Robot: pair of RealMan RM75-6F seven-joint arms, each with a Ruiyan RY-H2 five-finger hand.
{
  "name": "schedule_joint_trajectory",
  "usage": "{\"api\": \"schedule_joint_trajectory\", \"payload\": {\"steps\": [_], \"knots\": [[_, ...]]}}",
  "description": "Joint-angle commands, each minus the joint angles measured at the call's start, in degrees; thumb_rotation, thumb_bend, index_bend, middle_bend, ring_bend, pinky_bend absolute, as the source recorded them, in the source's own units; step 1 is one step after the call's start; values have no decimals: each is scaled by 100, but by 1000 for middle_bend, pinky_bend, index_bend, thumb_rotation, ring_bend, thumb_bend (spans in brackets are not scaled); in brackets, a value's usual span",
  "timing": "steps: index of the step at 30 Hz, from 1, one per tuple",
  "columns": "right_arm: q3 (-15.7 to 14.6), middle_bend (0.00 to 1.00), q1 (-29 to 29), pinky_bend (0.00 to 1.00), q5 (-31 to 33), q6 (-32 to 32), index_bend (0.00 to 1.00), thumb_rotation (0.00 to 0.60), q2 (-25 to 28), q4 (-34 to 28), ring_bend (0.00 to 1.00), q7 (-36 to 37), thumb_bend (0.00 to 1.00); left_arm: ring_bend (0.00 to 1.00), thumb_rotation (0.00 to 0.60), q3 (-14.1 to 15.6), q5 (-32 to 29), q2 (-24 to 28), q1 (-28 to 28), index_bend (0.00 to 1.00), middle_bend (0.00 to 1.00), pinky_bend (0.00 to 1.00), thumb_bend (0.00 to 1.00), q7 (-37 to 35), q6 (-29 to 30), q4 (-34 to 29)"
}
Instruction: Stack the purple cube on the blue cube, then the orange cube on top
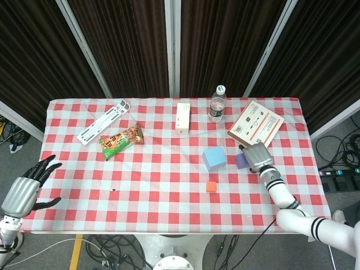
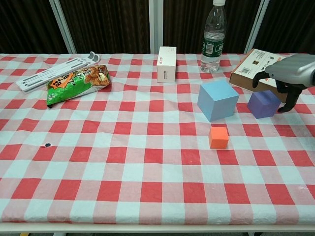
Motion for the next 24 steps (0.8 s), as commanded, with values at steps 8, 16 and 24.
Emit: {"api": "schedule_joint_trajectory", "payload": {"steps": [8,16,24], "knots": [[-8,1000,73,896,-12,118,328,600,-264,239,949,207,77,133,600,-2,-27,3,-8,205,153,276,52,-77,-30,93],[-34,1000,99,897,-133,165,426,600,-324,332,949,328,77,133,600,0,-16,-25,-16,205,153,276,51,-100,-28,143],[-70,1000,93,897,-274,270,488,600,-279,331,956,371,80,133,600,1,-28,-34,-12,205,153,276,52,-132,-28,165]]}}
